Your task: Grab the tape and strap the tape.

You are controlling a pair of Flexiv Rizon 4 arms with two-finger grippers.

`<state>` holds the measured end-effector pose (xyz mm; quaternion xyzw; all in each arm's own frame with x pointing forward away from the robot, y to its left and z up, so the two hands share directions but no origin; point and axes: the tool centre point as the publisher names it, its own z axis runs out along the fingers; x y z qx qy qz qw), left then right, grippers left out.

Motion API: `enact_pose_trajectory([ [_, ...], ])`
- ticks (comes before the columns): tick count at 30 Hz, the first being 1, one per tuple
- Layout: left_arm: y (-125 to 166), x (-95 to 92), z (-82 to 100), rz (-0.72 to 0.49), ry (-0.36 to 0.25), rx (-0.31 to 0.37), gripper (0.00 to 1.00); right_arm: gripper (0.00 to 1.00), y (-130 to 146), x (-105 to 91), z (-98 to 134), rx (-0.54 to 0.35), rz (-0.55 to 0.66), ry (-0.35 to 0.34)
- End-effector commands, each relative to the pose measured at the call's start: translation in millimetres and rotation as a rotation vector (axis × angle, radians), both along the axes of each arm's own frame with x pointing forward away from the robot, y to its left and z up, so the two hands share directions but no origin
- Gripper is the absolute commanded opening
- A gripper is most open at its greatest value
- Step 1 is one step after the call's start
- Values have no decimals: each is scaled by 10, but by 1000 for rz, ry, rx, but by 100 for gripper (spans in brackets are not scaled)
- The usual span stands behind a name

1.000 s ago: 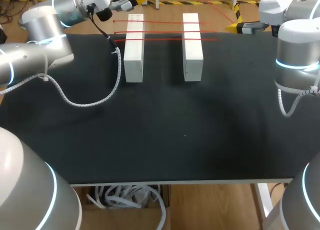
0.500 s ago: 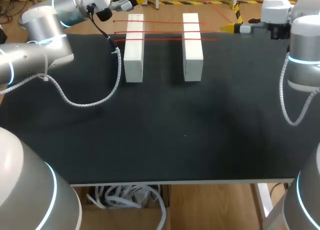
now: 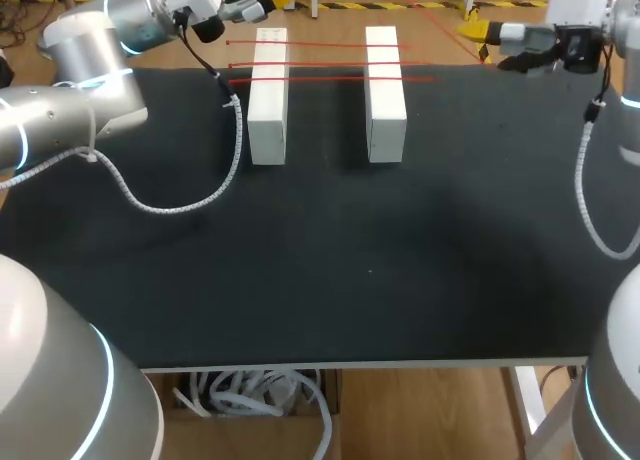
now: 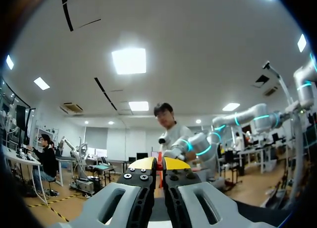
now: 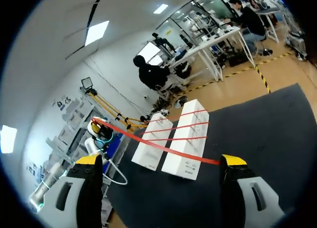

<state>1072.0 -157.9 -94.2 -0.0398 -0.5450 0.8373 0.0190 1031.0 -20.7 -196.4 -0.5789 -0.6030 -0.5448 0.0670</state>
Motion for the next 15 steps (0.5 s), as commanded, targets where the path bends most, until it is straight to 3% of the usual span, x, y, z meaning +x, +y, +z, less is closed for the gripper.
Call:
enact_pose_trajectory([
  [1, 0, 8, -7, -2, -2, -2, 0, 100, -26, 10, 21, 151, -20, 306],
  [10, 0, 8, -7, -2, -2, -2, 0, 100, -26, 10, 21, 151, -20, 306],
  [12, 0, 8, -7, -2, -2, -2, 0, 100, 96, -89, 71, 326, -51, 387],
  [13, 0, 8, -7, -2, -2, -2, 0, 100, 153, -138, 98, 339, -73, 376],
  [15, 0, 8, -7, -2, -2, -2, 0, 100, 223, -230, 158, 482, -145, 360],
])
